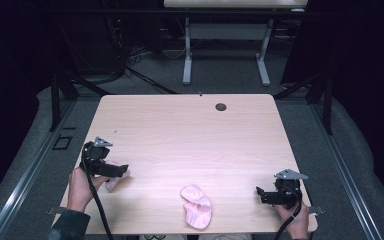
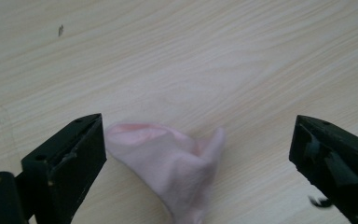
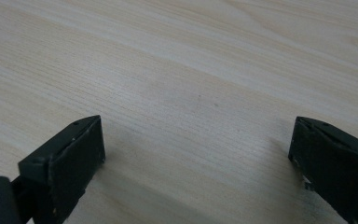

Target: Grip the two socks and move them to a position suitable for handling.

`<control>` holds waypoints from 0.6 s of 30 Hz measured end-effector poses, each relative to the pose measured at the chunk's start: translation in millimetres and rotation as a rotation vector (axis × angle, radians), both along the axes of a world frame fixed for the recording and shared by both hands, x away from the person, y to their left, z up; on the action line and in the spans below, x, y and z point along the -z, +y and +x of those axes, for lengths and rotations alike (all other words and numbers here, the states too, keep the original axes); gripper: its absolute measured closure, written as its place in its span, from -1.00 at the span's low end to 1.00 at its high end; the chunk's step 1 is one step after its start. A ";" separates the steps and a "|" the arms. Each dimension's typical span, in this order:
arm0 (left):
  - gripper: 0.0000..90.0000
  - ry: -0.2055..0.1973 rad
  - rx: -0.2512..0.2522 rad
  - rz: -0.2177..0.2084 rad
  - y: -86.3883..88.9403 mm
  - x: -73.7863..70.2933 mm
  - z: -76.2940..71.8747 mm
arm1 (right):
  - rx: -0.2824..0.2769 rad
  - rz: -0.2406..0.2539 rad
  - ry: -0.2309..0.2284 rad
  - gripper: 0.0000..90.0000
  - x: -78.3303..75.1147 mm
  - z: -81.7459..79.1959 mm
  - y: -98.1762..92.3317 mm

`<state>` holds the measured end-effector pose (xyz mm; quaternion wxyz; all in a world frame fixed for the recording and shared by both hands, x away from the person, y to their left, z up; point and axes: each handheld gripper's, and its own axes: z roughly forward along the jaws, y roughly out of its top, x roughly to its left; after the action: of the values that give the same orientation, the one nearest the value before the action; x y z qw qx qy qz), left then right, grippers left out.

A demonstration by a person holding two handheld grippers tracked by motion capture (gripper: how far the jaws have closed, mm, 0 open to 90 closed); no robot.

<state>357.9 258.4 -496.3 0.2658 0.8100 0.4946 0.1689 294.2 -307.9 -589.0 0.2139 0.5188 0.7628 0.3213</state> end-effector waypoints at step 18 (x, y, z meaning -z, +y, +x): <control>0.19 0.150 0.033 -0.026 13.2 60.3 13.4 | 0.002 0.000 -0.001 -0.93 0.0 -0.2 -0.1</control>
<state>371.3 271.6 -556.6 0.2413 0.8249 0.5019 0.0966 294.0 -308.0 -589.0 0.2147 0.5193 0.7621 0.3216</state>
